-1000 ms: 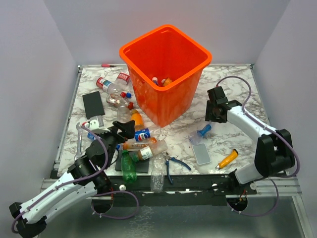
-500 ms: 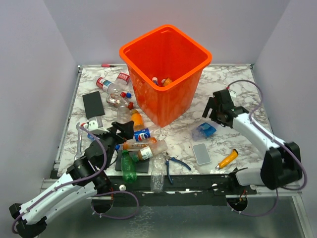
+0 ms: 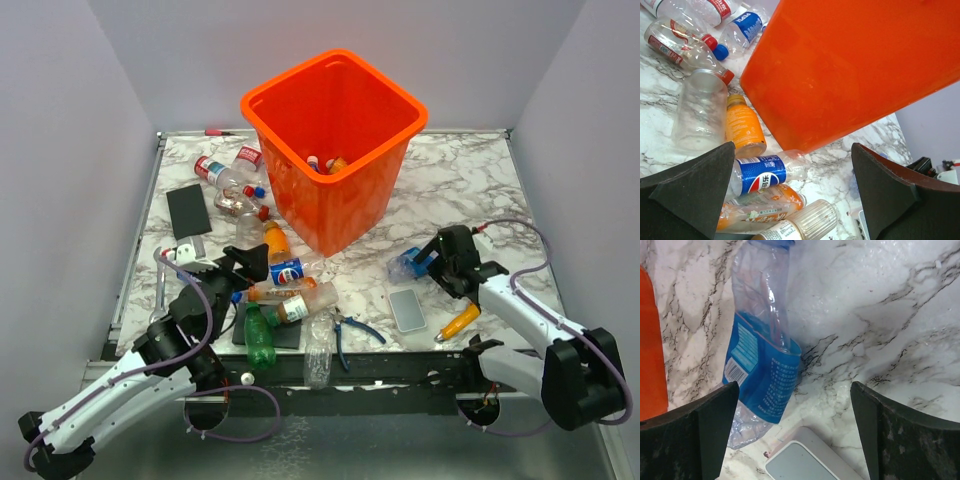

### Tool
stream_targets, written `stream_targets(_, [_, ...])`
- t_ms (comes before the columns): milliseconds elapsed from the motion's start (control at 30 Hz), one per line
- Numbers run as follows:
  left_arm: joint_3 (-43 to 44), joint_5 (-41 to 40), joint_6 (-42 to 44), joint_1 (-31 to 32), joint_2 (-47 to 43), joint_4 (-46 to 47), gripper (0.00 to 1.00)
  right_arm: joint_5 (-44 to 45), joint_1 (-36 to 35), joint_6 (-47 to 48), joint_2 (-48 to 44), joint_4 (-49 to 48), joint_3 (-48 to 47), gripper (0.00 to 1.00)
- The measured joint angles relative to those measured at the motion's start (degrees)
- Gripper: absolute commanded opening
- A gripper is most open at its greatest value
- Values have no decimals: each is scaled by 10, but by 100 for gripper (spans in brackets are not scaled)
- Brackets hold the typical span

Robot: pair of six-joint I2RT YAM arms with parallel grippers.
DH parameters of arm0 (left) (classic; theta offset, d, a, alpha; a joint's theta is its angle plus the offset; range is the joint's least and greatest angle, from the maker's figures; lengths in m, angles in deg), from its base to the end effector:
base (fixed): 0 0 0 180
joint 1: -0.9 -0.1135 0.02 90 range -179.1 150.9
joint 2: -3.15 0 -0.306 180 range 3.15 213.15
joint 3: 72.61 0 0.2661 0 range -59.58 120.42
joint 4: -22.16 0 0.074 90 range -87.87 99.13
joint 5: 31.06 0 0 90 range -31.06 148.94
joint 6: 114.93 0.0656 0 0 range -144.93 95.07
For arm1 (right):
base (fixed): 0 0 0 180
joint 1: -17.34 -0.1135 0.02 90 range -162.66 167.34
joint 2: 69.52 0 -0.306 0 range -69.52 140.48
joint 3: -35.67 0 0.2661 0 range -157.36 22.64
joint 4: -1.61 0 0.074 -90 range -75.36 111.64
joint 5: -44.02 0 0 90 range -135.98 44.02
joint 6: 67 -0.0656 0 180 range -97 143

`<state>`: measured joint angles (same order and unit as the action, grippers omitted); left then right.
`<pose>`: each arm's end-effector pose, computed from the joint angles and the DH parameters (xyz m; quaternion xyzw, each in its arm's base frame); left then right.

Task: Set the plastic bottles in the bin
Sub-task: Pick up the plastic bottle at the center of the board.

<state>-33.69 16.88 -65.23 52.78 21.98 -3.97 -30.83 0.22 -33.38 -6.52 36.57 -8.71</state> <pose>0.0977 -0.0534 0.2908 -0.1688 0.7145 -0.2648 0.6252 0.2103 0.0468 0.1907 0.3551 0.8731 0.0850 0.3231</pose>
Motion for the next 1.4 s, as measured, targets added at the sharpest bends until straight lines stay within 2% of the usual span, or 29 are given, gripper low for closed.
stream_targets(233, [0, -17, 0, 8, -21, -11, 99, 1, 0, -51, 24, -108, 55, 81])
stream_targets(600, [2, -60, -4, 30, -29, -41, 99, 1, 0, -58, 87, -256, 82, 34])
stream_targets(767, [19, -78, 12, 31, -31, -64, 99, -15, 0, -27, 68, -266, 86, 19])
stream_targets(833, [30, -85, 25, 31, -36, -67, 99, -25, 0, 0, 12, -261, 94, 18])
stream_targets(967, [59, -87, 71, 32, -40, -60, 99, -72, 0, 87, -166, -247, 97, 18])
stream_targets(1100, [84, -59, 142, 33, -33, 2, 99, -182, 0, 172, -278, -218, 54, 19])
stream_targets(1267, [142, 73, 219, 33, 53, 121, 99, -338, 0, 240, -306, -181, -10, 19])
stream_targets(1400, [268, 213, 233, 33, 224, 153, 99, -414, -1, 276, -334, -146, -28, 19])
